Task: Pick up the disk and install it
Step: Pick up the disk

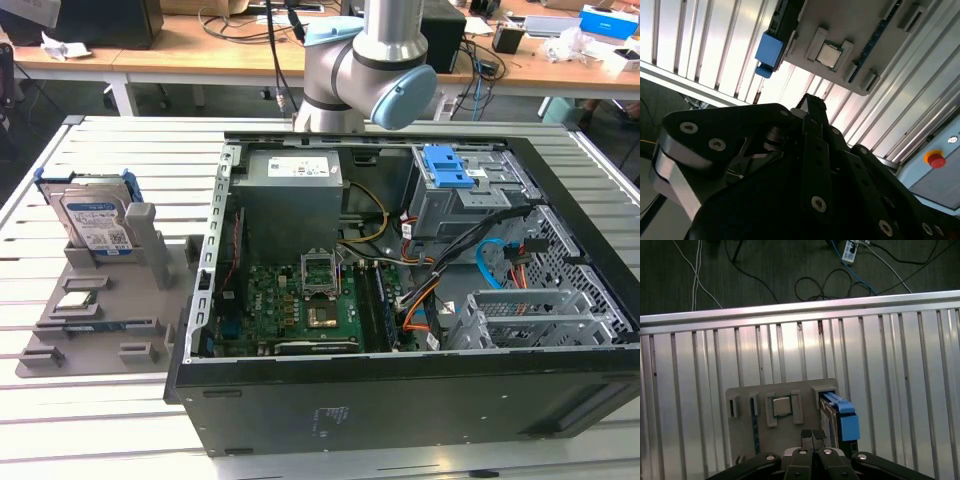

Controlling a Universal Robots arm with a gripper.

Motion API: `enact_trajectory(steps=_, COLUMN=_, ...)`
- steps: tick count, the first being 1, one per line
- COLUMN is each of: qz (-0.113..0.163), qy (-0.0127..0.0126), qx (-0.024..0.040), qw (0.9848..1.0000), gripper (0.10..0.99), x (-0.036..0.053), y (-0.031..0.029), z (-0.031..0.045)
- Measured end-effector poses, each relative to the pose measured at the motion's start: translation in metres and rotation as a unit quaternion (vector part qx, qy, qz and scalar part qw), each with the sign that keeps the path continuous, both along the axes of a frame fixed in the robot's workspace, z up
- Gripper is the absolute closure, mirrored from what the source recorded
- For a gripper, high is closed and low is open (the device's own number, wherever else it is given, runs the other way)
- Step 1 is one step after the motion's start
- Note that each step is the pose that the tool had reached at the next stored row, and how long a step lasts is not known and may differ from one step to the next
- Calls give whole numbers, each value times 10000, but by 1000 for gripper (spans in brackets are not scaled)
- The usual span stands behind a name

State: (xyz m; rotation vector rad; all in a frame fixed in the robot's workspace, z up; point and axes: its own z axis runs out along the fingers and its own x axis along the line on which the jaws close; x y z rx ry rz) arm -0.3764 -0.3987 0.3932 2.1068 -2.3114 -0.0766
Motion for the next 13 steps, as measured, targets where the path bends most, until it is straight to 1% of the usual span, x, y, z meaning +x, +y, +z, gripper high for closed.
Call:
enact_trajectory(steps=6, qz=0, qy=0, qx=0, qw=10000, gripper=984, x=0, y=0, z=0)
enact_trajectory(steps=7, qz=0, qy=0, qx=0, qw=10000, gripper=973, x=0, y=0, z=0)
enact_trajectory(steps=11, qz=0, qy=0, qx=0, qw=10000, gripper=733, x=0, y=0, z=0)
enact_trajectory(steps=12, qz=0, qy=0, qx=0, qw=10000, gripper=733, x=0, y=0, z=0)
enact_trajectory(steps=13, qz=0, qy=0, qx=0, qw=10000, gripper=671, x=0, y=0, z=0)
